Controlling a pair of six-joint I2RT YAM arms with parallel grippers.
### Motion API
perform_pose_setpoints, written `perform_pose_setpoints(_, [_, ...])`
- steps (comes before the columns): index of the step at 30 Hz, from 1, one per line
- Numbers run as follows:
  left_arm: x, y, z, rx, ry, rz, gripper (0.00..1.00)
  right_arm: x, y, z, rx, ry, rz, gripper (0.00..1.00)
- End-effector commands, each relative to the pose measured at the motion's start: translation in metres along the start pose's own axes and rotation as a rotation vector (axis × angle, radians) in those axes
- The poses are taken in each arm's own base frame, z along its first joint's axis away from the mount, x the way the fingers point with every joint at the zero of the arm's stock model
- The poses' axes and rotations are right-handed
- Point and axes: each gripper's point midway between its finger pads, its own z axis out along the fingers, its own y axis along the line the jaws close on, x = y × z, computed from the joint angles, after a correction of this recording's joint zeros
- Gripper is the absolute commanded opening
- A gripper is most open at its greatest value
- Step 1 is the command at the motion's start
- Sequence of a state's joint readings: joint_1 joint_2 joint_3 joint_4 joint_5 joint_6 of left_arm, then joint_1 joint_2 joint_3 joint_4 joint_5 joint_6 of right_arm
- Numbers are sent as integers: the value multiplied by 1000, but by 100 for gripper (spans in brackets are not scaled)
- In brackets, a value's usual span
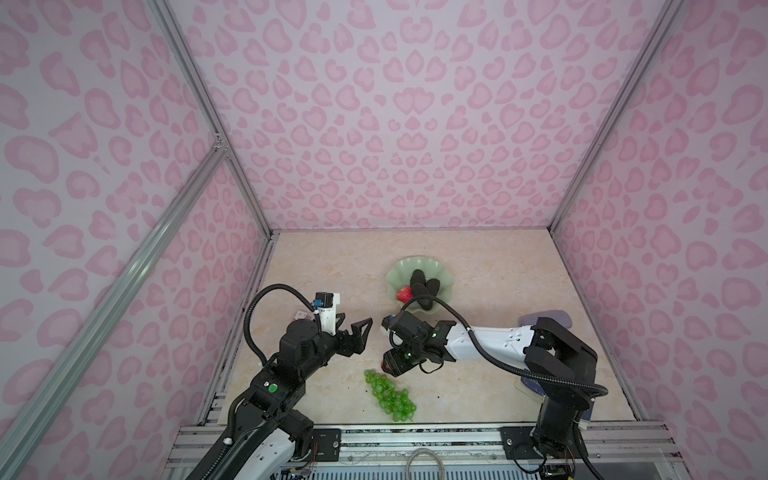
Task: Place and organize the fake fruits in the fruit bowl
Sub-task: 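Grasp the pinkish apple beside the grapes with the right gripper, then carry the pinkish apple with the right gripper and release it in the bowl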
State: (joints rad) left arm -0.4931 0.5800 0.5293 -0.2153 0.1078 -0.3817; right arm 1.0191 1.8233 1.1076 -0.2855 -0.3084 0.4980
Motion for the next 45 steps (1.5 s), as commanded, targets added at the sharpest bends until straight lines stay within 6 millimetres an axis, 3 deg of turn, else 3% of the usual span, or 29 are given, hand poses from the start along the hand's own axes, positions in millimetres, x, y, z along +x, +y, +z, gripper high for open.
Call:
perform_pose_setpoints(1, [1,0,0,-2,0,0,90,-3,-2,3,-7,2,21,48])
perform_pose_setpoints(5, [-1,1,0,-5,-4,0,90,-13,-15,-10,28,-41,33,35])
perform_pose_setpoints(10, [0,1,0,-6,-3,1,91,-39,-38,-58,119,-156,12,30])
perform_pose_setpoints(17, [0,1,2,-5,4,6,91,-101,-121,-135,320,-378,77,30])
perform_pose_setpoints(21, [0,1,3,-7,2,6,91,-135,-154,-152,381,-469,111,30])
perform_pose_setpoints(27, [2,2,4,-10,9,5,91,-174,-202,-141,479,-491,152,30])
perform_pose_setpoints(33, [1,2,4,-13,7,10,91,-207,-235,-123,508,-487,160,30])
perform_pose_setpoints(36, [1,3,4,-16,11,7,91,-211,-252,-105,511,-459,177,31])
perform_pose_setpoints(42, [0,-3,3,13,9,10,91,-210,-259,-83,477,-418,199,37])
perform_pose_setpoints(45, [0,-4,2,20,6,11,91,-208,-254,-83,453,-409,200,52])
